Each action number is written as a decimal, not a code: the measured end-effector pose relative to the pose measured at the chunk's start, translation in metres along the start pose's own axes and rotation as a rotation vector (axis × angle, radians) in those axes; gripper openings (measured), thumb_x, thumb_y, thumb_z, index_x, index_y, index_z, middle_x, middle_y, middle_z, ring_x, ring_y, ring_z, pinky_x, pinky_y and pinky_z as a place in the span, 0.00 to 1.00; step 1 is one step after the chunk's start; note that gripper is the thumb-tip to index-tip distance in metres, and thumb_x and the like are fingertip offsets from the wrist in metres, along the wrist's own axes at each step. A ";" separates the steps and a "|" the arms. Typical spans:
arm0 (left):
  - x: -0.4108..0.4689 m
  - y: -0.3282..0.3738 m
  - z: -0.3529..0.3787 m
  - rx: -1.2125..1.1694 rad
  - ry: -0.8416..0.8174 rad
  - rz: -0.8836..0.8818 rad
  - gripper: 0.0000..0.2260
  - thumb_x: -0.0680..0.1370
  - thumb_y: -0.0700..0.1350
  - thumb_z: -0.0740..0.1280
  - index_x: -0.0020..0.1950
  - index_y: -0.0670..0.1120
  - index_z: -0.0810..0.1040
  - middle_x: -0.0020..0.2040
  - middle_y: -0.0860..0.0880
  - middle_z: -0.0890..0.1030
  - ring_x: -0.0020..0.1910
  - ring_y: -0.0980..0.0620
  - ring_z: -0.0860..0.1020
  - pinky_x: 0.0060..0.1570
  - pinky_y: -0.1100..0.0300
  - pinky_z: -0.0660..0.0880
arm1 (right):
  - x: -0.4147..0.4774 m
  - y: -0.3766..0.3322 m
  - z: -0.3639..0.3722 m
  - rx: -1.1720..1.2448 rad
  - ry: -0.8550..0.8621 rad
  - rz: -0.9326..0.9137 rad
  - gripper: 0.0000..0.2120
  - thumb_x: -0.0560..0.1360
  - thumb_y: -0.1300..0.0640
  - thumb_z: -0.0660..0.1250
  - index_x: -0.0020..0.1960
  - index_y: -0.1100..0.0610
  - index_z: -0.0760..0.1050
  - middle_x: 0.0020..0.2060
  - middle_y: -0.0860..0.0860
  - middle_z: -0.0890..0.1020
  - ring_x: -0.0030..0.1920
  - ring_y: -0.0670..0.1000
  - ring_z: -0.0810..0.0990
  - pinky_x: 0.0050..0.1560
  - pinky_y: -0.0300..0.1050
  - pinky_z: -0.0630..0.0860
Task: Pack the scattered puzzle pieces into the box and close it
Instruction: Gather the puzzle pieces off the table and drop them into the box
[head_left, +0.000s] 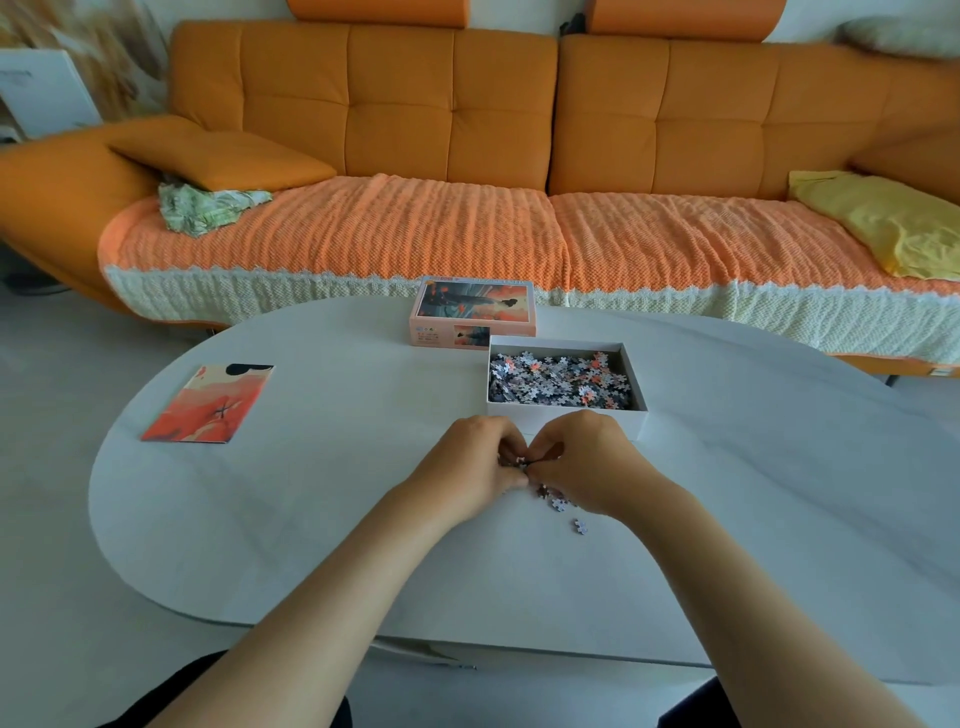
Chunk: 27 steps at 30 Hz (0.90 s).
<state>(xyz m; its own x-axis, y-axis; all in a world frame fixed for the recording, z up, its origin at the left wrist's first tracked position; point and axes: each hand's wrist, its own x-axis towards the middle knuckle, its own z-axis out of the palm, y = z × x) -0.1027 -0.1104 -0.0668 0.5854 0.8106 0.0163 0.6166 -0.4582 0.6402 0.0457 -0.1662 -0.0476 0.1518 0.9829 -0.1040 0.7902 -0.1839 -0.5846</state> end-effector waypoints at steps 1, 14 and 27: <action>0.002 -0.001 -0.001 -0.046 -0.003 -0.017 0.10 0.69 0.41 0.76 0.46 0.49 0.80 0.43 0.53 0.80 0.41 0.56 0.77 0.37 0.70 0.69 | 0.001 0.000 -0.002 0.024 0.005 -0.003 0.03 0.71 0.59 0.72 0.43 0.53 0.84 0.36 0.48 0.84 0.28 0.42 0.75 0.24 0.28 0.68; 0.061 0.016 -0.015 -0.199 0.319 0.133 0.07 0.72 0.41 0.75 0.48 0.47 0.82 0.42 0.54 0.81 0.38 0.63 0.76 0.38 0.73 0.69 | 0.040 0.007 -0.032 0.001 0.473 -0.195 0.09 0.74 0.61 0.70 0.51 0.52 0.85 0.43 0.50 0.82 0.41 0.49 0.78 0.47 0.45 0.76; 0.051 -0.010 -0.020 0.178 0.360 0.348 0.08 0.79 0.48 0.67 0.53 0.48 0.84 0.46 0.52 0.78 0.48 0.51 0.74 0.44 0.53 0.74 | 0.024 0.024 -0.032 -0.098 0.302 -0.329 0.10 0.76 0.60 0.67 0.49 0.48 0.84 0.41 0.38 0.78 0.37 0.37 0.74 0.41 0.25 0.65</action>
<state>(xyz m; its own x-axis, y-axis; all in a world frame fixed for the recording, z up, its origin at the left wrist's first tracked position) -0.0891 -0.0569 -0.0574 0.5724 0.6595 0.4872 0.5164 -0.7515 0.4106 0.0875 -0.1469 -0.0383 0.0385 0.9458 0.3226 0.8756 0.1236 -0.4670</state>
